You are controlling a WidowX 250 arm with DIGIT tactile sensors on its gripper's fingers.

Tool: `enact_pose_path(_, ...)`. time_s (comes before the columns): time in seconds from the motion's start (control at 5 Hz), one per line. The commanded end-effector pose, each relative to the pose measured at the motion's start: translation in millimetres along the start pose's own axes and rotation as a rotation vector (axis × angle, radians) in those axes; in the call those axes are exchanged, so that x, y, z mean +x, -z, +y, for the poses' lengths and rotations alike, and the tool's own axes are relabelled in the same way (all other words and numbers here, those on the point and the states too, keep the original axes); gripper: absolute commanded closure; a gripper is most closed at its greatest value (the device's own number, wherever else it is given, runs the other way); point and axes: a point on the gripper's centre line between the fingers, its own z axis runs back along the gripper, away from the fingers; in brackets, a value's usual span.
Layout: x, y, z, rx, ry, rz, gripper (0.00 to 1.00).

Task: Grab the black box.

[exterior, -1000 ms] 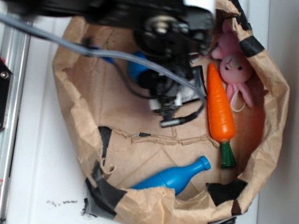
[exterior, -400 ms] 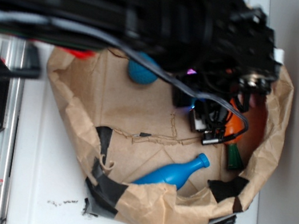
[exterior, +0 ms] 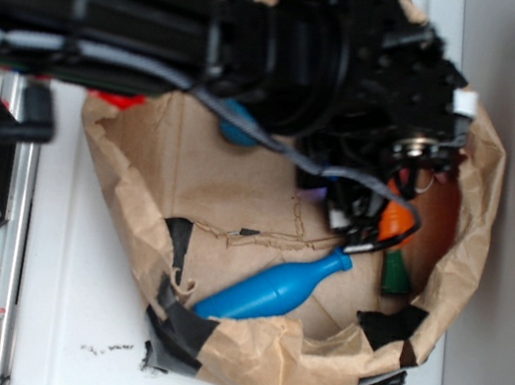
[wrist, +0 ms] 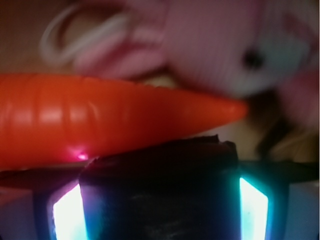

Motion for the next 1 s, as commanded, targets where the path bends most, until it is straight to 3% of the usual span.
enact_pose_path(0.0, -29.1, -67.1, 1.6, 0.092, 0.055, -0.145, 1.00)
enact_pose_path(0.2, -36.8, -106.5, 10.3, 0.125, 0.097, -0.228, 1.00)
enact_pose_path(0.4, -41.0, -137.7, 13.8, 0.114, 0.140, -0.228, 1.00)
enact_pose_path(0.6, -41.5, -140.0, 19.2, 0.072, 0.159, -0.196, 1.00)
enact_pose_path(0.8, -37.2, -133.5, 18.1, 0.114, 0.156, -0.190, 1.00)
